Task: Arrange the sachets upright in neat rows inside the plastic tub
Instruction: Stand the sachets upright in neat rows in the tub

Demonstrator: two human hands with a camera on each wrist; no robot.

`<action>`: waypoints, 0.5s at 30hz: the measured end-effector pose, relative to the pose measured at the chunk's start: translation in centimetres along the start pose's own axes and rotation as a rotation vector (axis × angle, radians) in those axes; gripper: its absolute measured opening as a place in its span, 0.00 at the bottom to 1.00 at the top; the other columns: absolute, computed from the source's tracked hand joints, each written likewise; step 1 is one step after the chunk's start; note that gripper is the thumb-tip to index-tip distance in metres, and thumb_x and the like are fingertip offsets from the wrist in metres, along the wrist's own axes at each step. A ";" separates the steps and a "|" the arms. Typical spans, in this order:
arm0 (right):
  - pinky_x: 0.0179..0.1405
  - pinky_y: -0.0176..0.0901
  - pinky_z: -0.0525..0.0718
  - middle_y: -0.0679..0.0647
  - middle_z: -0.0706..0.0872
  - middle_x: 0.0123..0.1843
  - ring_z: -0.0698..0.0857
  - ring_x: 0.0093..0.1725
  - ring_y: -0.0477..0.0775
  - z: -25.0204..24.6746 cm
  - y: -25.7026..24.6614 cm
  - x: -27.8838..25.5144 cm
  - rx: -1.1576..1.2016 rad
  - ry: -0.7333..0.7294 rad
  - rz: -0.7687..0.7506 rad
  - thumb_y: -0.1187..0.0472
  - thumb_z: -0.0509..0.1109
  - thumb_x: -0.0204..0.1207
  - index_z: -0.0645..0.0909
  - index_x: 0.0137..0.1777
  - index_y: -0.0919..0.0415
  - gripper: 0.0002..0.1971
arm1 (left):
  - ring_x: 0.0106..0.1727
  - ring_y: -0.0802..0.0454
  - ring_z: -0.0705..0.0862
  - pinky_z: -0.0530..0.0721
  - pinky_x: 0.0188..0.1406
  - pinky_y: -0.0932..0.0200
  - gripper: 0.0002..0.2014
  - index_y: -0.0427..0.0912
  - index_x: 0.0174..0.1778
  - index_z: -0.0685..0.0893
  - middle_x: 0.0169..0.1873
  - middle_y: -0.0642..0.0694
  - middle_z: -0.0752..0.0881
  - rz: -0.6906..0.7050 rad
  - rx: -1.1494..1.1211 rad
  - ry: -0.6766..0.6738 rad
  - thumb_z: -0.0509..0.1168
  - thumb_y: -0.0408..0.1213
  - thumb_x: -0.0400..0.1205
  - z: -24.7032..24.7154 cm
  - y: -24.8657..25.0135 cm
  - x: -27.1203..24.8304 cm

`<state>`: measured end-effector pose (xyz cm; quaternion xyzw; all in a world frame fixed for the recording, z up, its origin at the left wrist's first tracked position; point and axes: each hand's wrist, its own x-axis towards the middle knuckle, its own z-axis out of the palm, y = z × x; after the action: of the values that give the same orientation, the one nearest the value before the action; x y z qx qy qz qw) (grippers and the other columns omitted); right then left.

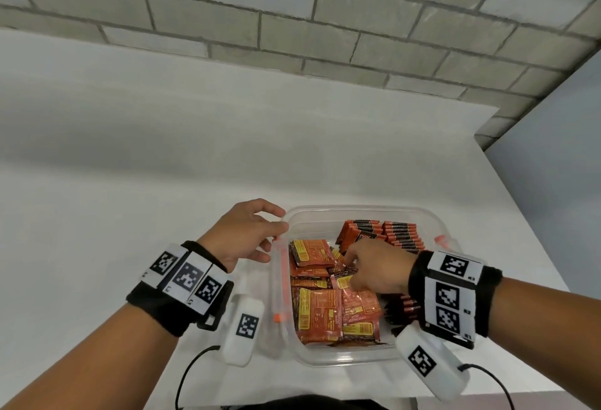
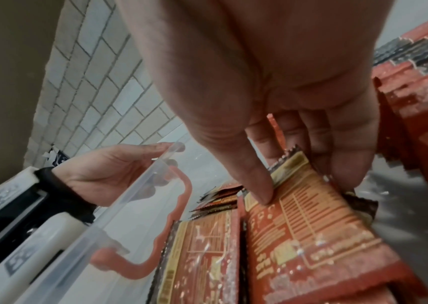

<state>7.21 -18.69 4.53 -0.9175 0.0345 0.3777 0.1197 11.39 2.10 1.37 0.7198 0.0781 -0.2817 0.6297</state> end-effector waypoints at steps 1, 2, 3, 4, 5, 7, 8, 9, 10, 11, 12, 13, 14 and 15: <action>0.40 0.31 0.79 0.56 0.82 0.64 0.83 0.53 0.50 0.1 0.0 -0.1 0.018 -0.015 -0.002 0.63 0.70 0.78 0.74 0.72 0.62 0.23 | 0.31 0.51 0.79 0.83 0.30 0.58 0.10 0.45 0.55 0.83 0.35 0.43 0.84 0.002 -0.004 -0.002 0.72 0.35 0.79 0.0 -0.1 0.1; 0.37 0.31 0.79 0.56 0.83 0.60 0.82 0.48 0.48 0.1 0.1 -0.1 0.035 -0.034 -0.002 0.63 0.70 0.78 0.75 0.71 0.63 0.21 | 0.31 0.51 0.79 0.83 0.30 0.58 0.10 0.45 0.55 0.83 0.35 0.43 0.84 0.004 -0.007 -0.005 0.72 0.35 0.79 -0.1 -0.1 0.1; 0.35 0.31 0.79 0.56 0.84 0.56 0.81 0.42 0.46 0.2 0.2 -0.1 0.047 -0.057 0.001 0.63 0.70 0.77 0.77 0.68 0.63 0.19 | 0.31 0.51 0.79 0.83 0.30 0.58 0.10 0.45 0.55 0.83 0.35 0.43 0.84 0.006 -0.010 -0.008 0.72 0.35 0.79 -0.1 -0.1 0.2; 0.32 0.31 0.78 0.55 0.84 0.52 0.80 0.38 0.45 0.2 0.3 -0.2 0.051 -0.080 0.008 0.63 0.70 0.77 0.79 0.66 0.64 0.18 | 0.31 0.51 0.79 0.83 0.30 0.57 0.10 0.45 0.55 0.83 0.35 0.43 0.84 0.006 -0.013 -0.011 0.72 0.35 0.79 0.0 -0.2 0.2; 0.31 0.31 0.79 0.55 0.84 0.51 0.79 0.37 0.44 0.2 0.4 -0.3 0.050 -0.101 0.011 0.63 0.71 0.76 0.79 0.65 0.64 0.18 | 0.31 0.51 0.79 0.83 0.30 0.57 0.10 0.45 0.55 0.83 0.35 0.43 0.84 0.007 -0.016 -0.014 0.72 0.35 0.79 0.0 -0.2 0.2; 0.37 0.36 0.84 0.53 0.81 0.57 0.82 0.44 0.47 0.2 0.6 -0.5 0.065 -0.136 0.005 0.62 0.73 0.75 0.76 0.68 0.61 0.22 | 0.31 0.51 0.79 0.83 0.31 0.56 0.11 0.46 0.55 0.83 0.35 0.43 0.84 0.007 -0.018 -0.014 0.72 0.36 0.79 0.0 -0.3 0.3; 0.43 0.40 0.86 0.52 0.78 0.62 0.83 0.51 0.50 0.2 0.7 -0.5 0.083 -0.149 -0.001 0.63 0.73 0.74 0.74 0.71 0.59 0.25 | 0.31 0.51 0.79 0.84 0.31 0.56 0.11 0.46 0.55 0.83 0.35 0.43 0.84 0.008 -0.017 -0.012 0.72 0.36 0.79 0.0 -0.3 0.3; 0.48 0.42 0.87 0.52 0.76 0.65 0.83 0.55 0.53 0.2 0.8 -0.7 0.093 -0.160 -0.005 0.63 0.73 0.74 0.72 0.73 0.59 0.27 | 0.31 0.51 0.79 0.84 0.31 0.56 0.11 0.46 0.55 0.83 0.35 0.43 0.84 0.009 -0.016 -0.010 0.72 0.36 0.79 0.0 -0.3 0.3; 0.51 0.43 0.87 0.52 0.75 0.67 0.83 0.58 0.54 0.1 0.9 -0.8 0.090 -0.165 -0.008 0.63 0.73 0.74 0.70 0.74 0.60 0.28 | 0.31 0.51 0.79 0.83 0.31 0.56 0.10 0.46 0.55 0.83 0.35 0.43 0.84 0.011 -0.016 -0.010 0.72 0.36 0.79 0.0 -0.3 0.3; 0.53 0.44 0.87 0.53 0.75 0.69 0.83 0.59 0.54 0.0 1.0 -0.9 0.076 -0.162 -0.011 0.62 0.73 0.74 0.70 0.75 0.60 0.29 | 0.31 0.51 0.79 0.83 0.31 0.56 0.10 0.46 0.55 0.83 0.35 0.43 0.84 0.013 -0.015 -0.009 0.72 0.36 0.79 0.0 -0.3 0.2; 0.52 0.42 0.86 0.54 0.76 0.68 0.82 0.58 0.52 -0.1 1.2 -1.0 0.065 -0.152 -0.016 0.61 0.73 0.74 0.70 0.75 0.60 0.29 | 0.31 0.51 0.79 0.83 0.31 0.56 0.10 0.46 0.55 0.83 0.35 0.43 0.84 0.015 -0.013 -0.007 0.72 0.36 0.79 0.0 -0.3 0.2; 0.50 0.39 0.84 0.53 0.77 0.66 0.81 0.55 0.49 -0.3 1.3 -1.2 0.059 -0.136 -0.026 0.61 0.73 0.73 0.70 0.74 0.59 0.29 | 0.31 0.51 0.79 0.83 0.31 0.56 0.10 0.46 0.55 0.83 0.35 0.43 0.84 0.016 -0.012 -0.005 0.72 0.36 0.79 0.0 -0.4 0.2; 0.49 0.37 0.80 0.51 0.78 0.65 0.80 0.54 0.47 -0.5 1.4 -1.3 0.060 -0.118 -0.035 0.60 0.73 0.73 0.71 0.74 0.59 0.29 | 0.31 0.51 0.79 0.82 0.31 0.56 0.10 0.46 0.55 0.83 0.35 0.43 0.84 0.018 -0.011 -0.003 0.72 0.36 0.79 0.0 -0.4 0.2; 0.49 0.36 0.77 0.51 0.77 0.66 0.78 0.54 0.47 -0.7 1.5 -1.5 0.070 -0.101 -0.041 0.60 0.72 0.73 0.71 0.74 0.58 0.29 | 0.31 0.51 0.79 0.82 0.31 0.56 0.10 0.46 0.55 0.83 0.35 0.43 0.84 0.019 -0.010 -0.001 0.72 0.36 0.79 0.0 -0.4 0.2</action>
<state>6.36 -20.39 5.75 -0.8932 0.0229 0.4193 0.1609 11.37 2.13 0.92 0.7171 0.0723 -0.2756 0.6361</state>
